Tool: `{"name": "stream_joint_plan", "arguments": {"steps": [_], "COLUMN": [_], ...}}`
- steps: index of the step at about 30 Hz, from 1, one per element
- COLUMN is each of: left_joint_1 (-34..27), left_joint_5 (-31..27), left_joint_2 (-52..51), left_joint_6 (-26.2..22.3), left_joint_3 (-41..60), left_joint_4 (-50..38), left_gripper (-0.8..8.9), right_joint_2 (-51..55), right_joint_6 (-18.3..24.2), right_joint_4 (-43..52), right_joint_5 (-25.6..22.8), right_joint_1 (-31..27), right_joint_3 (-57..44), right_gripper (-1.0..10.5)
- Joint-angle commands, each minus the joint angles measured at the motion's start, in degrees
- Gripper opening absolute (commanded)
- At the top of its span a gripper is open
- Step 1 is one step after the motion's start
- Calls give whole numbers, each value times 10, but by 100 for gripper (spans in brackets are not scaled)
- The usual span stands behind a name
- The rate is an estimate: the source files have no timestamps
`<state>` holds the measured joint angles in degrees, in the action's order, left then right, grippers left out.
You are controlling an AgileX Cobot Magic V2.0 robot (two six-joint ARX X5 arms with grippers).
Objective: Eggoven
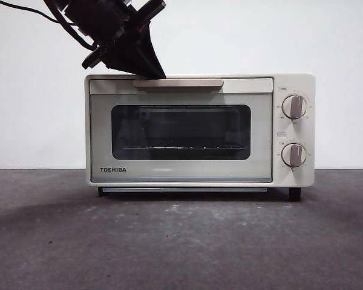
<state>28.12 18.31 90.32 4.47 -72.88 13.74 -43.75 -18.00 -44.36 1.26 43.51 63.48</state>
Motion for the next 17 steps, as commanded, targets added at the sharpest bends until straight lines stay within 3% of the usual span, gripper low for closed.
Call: {"name": "stream_joint_plan", "arguments": {"steps": [1, 17], "left_joint_1": [20, 128], "left_joint_5": [4, 12], "left_joint_2": [20, 17], "left_joint_6": [-23, -36], "left_joint_3": [-5, -5], "left_joint_4": [37, 190], "left_gripper": [5, 5], "right_joint_2": [-3, -3], "right_joint_6": [7, 15], "right_joint_4": [6, 6], "right_joint_5": [-3, -14], "right_joint_1": [6, 6], "right_joint_3": [8, 8], "right_gripper": [2, 2]}}
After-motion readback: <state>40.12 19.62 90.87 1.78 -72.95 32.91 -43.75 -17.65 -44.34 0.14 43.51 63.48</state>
